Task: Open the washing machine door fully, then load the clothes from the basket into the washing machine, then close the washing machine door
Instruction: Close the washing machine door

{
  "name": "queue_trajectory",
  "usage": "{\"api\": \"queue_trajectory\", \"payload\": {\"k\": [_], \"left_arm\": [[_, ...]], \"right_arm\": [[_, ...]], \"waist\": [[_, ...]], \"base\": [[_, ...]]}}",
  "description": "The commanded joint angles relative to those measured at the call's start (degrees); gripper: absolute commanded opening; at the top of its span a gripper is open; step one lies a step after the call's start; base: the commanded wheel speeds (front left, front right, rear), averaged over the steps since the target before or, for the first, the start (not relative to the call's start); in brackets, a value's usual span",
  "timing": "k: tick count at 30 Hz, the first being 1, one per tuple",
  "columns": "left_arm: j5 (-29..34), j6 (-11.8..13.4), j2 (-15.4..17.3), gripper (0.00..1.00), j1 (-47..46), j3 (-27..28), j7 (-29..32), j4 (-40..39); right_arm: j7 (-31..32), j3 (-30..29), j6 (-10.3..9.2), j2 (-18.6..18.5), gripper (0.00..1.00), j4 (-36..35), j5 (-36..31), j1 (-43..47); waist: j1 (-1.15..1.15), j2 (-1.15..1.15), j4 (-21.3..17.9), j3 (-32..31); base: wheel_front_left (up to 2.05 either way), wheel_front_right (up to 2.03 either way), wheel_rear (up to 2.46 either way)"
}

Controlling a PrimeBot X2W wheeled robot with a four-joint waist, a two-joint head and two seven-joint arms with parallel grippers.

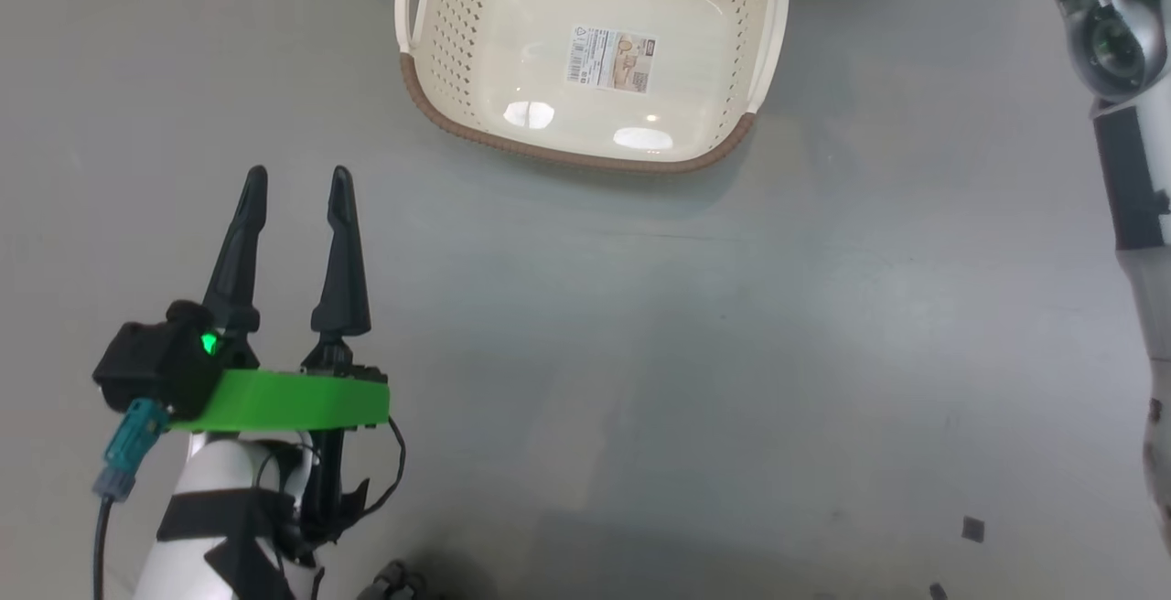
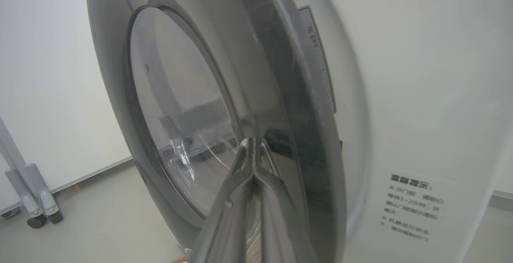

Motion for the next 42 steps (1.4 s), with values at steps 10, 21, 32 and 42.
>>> {"api": "queue_trajectory", "payload": {"k": [10,21,32,42], "left_arm": [[-2.5,0.0,0.9,1.0,-2.1,-0.2,-0.6,-1.4],[-3.3,0.3,0.9,1.0,-3.0,-1.8,-0.6,-1.3],[-2.3,0.5,0.9,1.0,-3.3,-1.1,-0.6,-1.5],[-0.2,0.4,0.9,1.0,-2.7,1.2,-0.6,-1.8]], "right_arm": [[-0.4,-1.0,-0.22,-0.5,0.0,4.7,-0.5,-7.8],[-0.4,-1.3,-0.22,-0.9,0.0,8.5,-1.9,-12.1],[-0.4,-0.4,-0.22,-0.4,0.0,6.4,-0.5,-9.4],[-0.4,1.7,-0.22,-1.0,0.0,1.4,3.5,0.6]], "waist": [[-0.01,0.0,2.2,2.6],[-0.01,0.0,3.4,3.5],[-0.01,0.0,1.5,2.0],[-0.01,0.0,-1.9,-1.9]], "base": [[0.0,0.0,0.0],[0.0,0.0,0.0],[0.0,0.0,0.0],[0.0,0.0,0.0]]}}
